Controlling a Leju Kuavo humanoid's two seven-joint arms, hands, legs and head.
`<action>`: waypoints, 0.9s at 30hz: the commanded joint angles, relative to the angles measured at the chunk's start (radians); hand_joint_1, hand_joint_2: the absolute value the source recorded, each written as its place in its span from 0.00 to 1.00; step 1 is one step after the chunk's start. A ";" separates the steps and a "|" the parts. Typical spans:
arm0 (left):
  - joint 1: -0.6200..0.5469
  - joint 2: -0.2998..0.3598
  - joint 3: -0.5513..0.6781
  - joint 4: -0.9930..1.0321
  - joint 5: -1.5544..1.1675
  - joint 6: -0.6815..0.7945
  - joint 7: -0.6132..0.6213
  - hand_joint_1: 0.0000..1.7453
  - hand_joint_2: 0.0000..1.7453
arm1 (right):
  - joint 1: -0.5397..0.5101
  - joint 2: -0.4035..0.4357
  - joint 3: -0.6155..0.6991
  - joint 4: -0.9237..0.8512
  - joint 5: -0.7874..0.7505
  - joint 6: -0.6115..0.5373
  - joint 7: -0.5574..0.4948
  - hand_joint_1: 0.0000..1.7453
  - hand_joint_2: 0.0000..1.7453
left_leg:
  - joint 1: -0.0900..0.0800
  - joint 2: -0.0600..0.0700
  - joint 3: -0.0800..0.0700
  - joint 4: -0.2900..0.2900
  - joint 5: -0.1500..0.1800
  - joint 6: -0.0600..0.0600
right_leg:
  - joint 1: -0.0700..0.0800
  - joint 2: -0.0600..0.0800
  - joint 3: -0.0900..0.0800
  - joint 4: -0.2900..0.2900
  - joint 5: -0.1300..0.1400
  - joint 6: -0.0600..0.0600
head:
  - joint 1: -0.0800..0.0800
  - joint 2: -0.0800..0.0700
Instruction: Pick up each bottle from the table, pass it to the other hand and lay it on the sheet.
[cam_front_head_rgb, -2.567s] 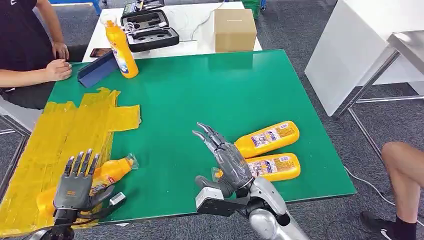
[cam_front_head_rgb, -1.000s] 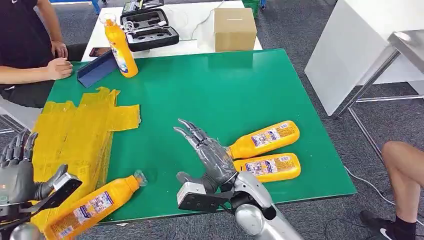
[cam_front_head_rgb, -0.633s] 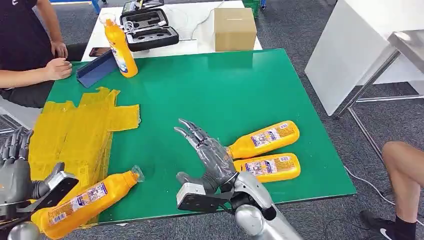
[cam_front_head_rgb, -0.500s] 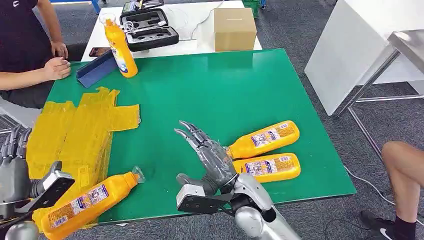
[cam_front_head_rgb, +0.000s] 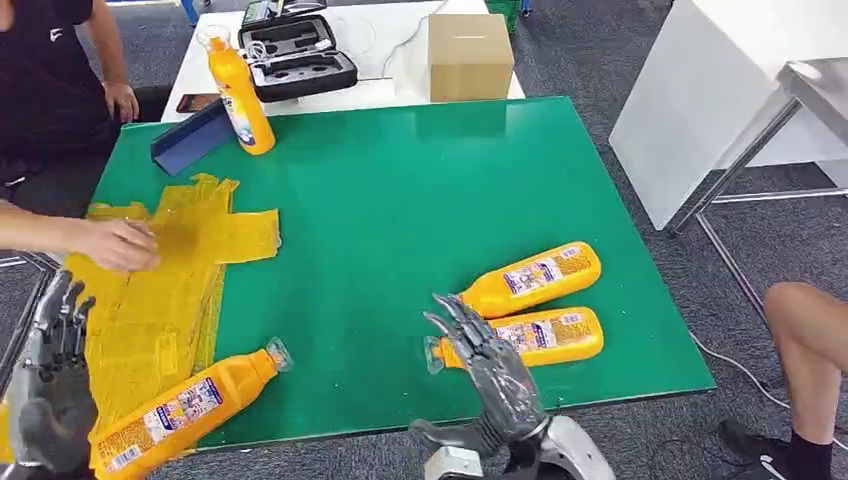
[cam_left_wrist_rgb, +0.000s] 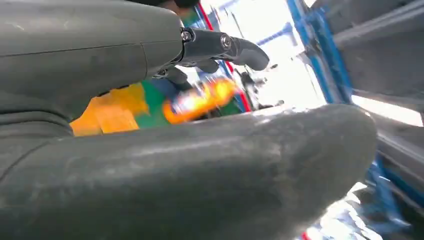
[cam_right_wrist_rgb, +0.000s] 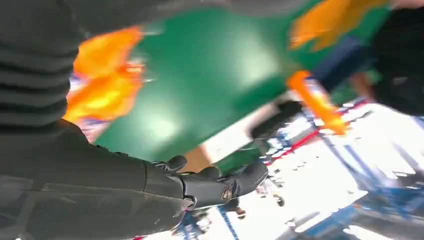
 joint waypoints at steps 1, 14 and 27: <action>0.104 -0.116 -0.050 -0.122 -0.031 -0.005 -0.069 0.00 1.00 | 0.163 -0.140 -0.128 -0.131 0.004 -0.031 0.027 0.00 1.00 | 0.000 -0.001 0.005 0.002 -0.004 0.000 | 0.001 -0.003 0.007 0.000 -0.003 -0.001 | 0.000 0.000; 0.142 -0.070 -0.213 -0.155 -0.107 0.089 -0.094 0.00 1.00 | 0.221 -0.172 -0.176 -0.156 0.074 -0.048 0.130 0.00 1.00 | -0.001 -0.001 0.006 0.000 -0.002 0.000 | 0.001 -0.003 0.007 0.000 -0.002 -0.001 | -0.001 0.000; 0.039 -0.012 -0.216 -0.057 -0.046 0.079 -0.045 0.00 1.00 | 0.096 -0.211 -0.438 0.098 0.082 0.183 0.202 0.00 1.00 | 0.000 0.001 0.009 -0.002 0.000 0.001 | 0.001 -0.001 0.010 -0.003 0.000 -0.001 | -0.001 0.000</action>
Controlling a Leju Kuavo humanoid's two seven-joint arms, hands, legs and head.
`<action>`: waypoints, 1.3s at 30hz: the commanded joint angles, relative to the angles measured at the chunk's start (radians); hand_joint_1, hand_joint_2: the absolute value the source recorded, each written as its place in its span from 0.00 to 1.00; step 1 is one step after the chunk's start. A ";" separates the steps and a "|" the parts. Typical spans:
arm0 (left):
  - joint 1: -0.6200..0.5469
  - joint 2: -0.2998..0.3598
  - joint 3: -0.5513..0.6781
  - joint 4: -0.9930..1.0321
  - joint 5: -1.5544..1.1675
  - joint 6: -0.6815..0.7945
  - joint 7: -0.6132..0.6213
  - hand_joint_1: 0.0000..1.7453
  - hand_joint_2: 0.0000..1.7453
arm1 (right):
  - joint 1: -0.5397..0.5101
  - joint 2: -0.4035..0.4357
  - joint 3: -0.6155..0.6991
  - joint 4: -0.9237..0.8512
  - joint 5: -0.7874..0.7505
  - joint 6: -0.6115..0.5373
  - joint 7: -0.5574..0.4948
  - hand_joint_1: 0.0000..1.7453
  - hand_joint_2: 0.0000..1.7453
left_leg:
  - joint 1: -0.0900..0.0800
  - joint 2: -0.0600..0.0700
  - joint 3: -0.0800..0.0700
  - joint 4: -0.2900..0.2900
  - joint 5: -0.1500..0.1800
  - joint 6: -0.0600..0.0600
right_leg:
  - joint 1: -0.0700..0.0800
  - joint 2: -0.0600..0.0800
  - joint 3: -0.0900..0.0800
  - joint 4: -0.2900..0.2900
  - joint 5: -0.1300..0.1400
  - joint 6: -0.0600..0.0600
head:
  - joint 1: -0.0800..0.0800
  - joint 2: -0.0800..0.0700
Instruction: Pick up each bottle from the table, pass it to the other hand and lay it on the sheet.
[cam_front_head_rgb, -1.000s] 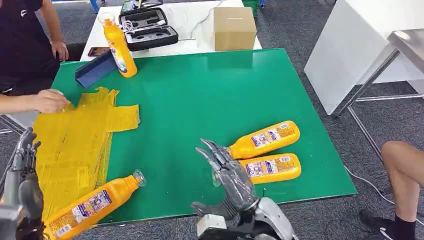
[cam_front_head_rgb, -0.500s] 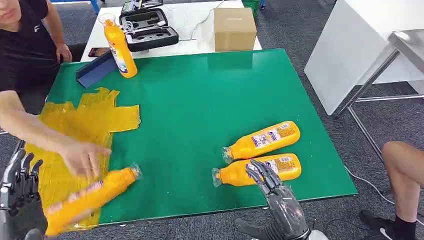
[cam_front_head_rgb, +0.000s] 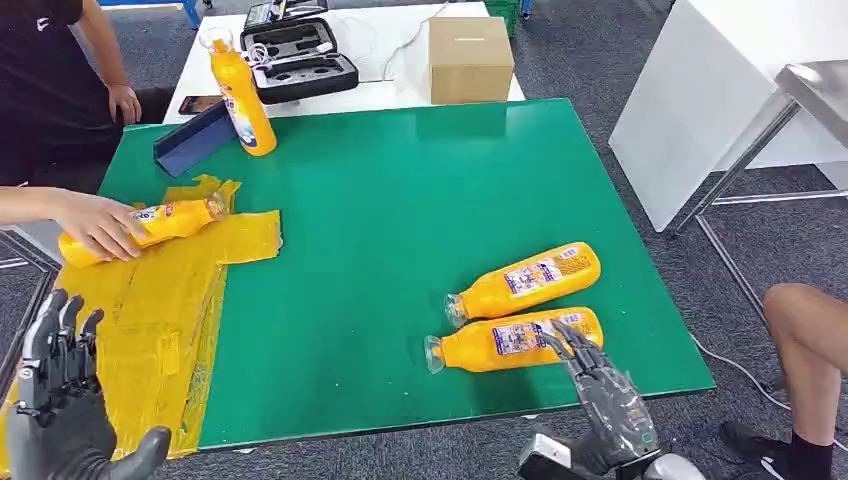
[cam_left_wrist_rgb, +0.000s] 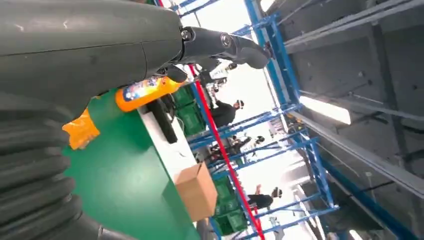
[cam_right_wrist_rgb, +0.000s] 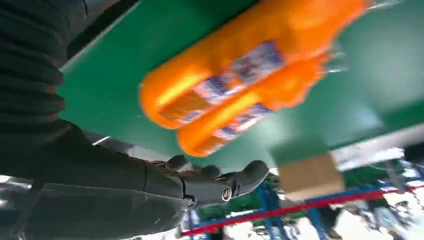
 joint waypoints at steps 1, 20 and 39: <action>-0.064 0.050 -0.031 0.101 0.023 -0.014 0.023 0.00 1.00 | -0.111 -0.023 -0.161 0.212 0.029 0.092 0.012 0.00 1.00 | 0.001 0.001 0.005 -0.002 0.000 -0.001 | 0.001 -0.001 0.005 -0.003 0.000 -0.001 | 0.000 0.000; -0.101 0.069 -0.040 0.136 0.050 -0.036 0.043 0.00 1.00 | -0.286 -0.008 -0.173 0.370 0.032 0.157 0.003 0.00 1.00 | 0.001 0.001 0.005 -0.001 0.000 -0.001 | 0.001 0.000 0.005 -0.002 0.000 -0.001 | 0.000 0.000; -0.133 0.073 -0.053 0.156 0.068 -0.058 0.079 0.00 1.00 | -0.521 0.102 0.102 0.592 0.084 0.183 0.033 0.00 1.00 | 0.001 0.005 0.006 -0.002 0.000 -0.001 | 0.002 0.004 0.005 -0.002 0.001 -0.002 | 0.000 0.000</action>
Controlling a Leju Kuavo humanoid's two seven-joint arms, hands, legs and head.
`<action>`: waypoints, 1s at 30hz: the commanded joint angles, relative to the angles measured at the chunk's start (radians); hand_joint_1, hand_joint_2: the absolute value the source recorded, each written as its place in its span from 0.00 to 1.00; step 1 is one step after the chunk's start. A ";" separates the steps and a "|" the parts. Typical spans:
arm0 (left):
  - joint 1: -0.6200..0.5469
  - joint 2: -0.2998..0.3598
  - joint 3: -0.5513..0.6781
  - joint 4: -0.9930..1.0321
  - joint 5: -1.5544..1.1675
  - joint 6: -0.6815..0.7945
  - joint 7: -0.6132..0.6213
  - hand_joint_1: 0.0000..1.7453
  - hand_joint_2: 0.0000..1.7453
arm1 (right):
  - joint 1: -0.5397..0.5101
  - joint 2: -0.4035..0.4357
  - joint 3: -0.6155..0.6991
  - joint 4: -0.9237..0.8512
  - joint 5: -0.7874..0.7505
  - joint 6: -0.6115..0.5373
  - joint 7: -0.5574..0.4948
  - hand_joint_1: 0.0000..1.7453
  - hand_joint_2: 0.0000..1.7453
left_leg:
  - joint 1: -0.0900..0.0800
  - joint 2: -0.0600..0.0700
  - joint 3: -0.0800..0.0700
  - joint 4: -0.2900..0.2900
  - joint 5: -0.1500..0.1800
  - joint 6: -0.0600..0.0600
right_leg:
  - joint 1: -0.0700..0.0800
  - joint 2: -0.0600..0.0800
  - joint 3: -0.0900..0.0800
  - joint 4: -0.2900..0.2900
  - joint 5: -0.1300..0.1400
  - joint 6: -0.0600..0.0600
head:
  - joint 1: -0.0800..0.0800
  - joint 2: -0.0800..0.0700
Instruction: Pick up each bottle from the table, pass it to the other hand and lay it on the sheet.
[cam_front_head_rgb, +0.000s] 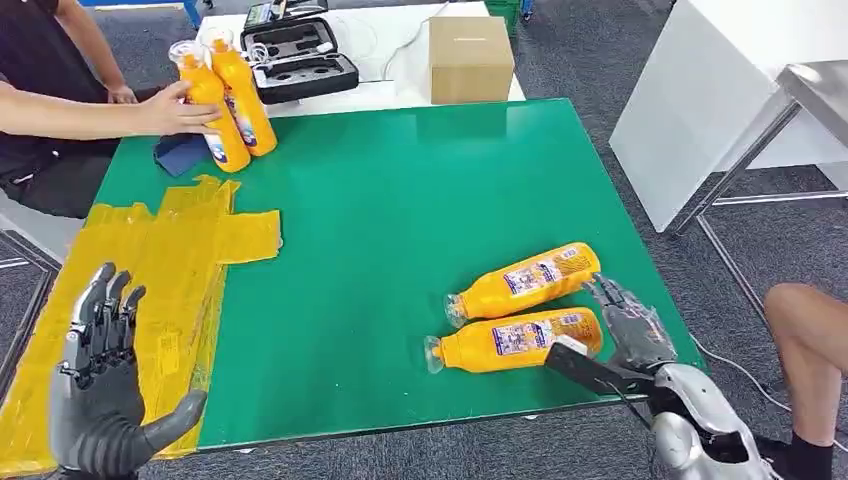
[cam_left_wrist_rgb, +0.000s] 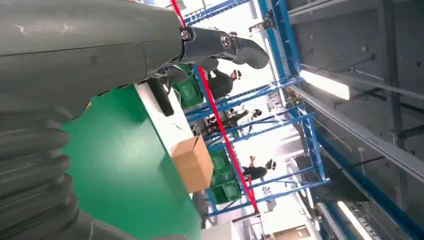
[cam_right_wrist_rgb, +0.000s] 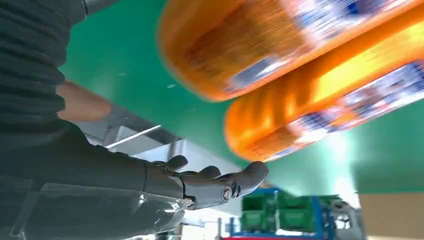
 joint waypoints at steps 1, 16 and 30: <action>-0.030 0.018 -0.014 0.068 0.005 -0.006 0.016 0.00 1.00 | -0.151 0.090 0.195 0.204 0.022 -0.002 0.029 0.00 1.00 | 0.002 0.005 0.007 -0.002 -0.002 -0.002 | 0.002 0.003 0.006 -0.003 0.000 -0.002 | 0.000 0.000; -0.044 0.011 -0.011 0.083 0.005 -0.009 0.032 0.00 1.00 | -0.252 0.145 0.354 0.342 0.029 -0.013 0.047 0.00 1.00 | 0.001 0.001 0.004 -0.001 -0.001 -0.001 | 0.001 0.000 0.003 -0.001 0.000 -0.001 | 0.000 0.000; -0.015 -0.024 0.057 0.076 0.024 -0.023 0.019 0.00 1.00 | -0.175 -0.224 0.589 0.249 0.123 0.228 0.177 0.00 1.00 | 0.002 -0.006 0.008 0.000 -0.001 0.000 | 0.002 -0.009 0.009 -0.003 -0.002 -0.001 | 0.000 0.000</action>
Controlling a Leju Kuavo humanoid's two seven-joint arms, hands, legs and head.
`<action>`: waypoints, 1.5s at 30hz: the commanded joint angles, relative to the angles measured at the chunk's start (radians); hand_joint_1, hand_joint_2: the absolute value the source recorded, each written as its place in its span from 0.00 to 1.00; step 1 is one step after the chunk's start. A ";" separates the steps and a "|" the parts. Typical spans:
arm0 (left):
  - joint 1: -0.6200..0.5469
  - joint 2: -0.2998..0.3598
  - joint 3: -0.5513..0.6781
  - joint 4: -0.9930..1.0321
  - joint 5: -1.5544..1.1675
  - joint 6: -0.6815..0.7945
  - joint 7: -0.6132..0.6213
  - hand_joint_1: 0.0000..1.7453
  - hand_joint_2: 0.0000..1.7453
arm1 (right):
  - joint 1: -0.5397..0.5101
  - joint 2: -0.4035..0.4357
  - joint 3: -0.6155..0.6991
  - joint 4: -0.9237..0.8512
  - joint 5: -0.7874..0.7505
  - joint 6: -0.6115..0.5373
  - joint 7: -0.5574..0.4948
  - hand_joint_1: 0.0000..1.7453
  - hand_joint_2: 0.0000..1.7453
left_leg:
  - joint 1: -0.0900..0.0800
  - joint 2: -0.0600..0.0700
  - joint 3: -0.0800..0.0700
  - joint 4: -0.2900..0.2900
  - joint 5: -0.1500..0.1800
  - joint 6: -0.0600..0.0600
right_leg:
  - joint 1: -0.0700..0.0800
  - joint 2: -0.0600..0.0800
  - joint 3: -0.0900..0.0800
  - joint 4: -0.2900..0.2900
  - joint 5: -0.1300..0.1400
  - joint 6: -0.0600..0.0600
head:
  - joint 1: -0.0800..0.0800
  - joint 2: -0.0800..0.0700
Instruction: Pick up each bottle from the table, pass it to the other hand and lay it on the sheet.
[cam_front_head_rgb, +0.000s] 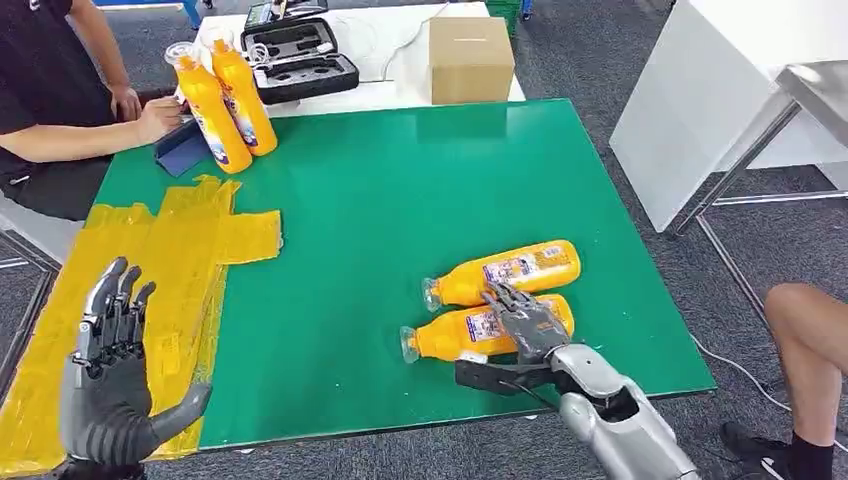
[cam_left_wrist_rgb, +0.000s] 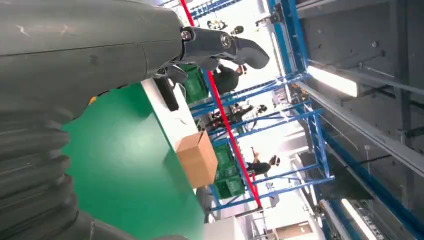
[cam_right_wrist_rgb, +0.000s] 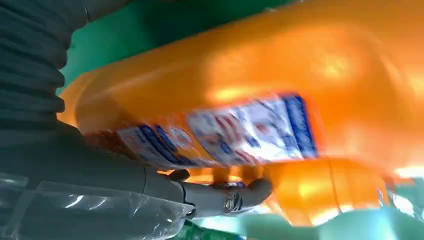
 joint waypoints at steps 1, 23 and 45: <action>0.007 -0.023 0.049 0.050 0.011 -0.010 -0.005 0.00 1.00 | 0.083 -0.299 0.175 -0.052 0.058 0.144 0.084 0.08 1.00 | 0.000 -0.005 0.005 -0.001 -0.001 0.000 | 0.001 -0.006 0.007 -0.002 -0.002 -0.001 | -0.001 0.000; -0.001 -0.003 0.038 0.056 0.050 0.013 0.015 0.00 1.00 | 0.174 -0.387 0.164 -0.106 0.117 0.206 0.124 0.98 1.00 | 0.000 -0.011 0.028 -0.002 -0.010 0.008 | 0.001 -0.011 0.028 -0.014 -0.009 0.006 | 0.000 0.000; 0.028 -0.019 -0.031 0.205 0.179 -0.110 0.066 0.00 1.00 | 0.070 0.052 -0.203 -0.222 -0.598 -0.035 -0.185 1.00 1.00 | 0.004 0.016 0.031 -0.004 -0.011 0.005 | 0.004 0.017 0.036 -0.018 0.000 0.004 | 0.000 0.000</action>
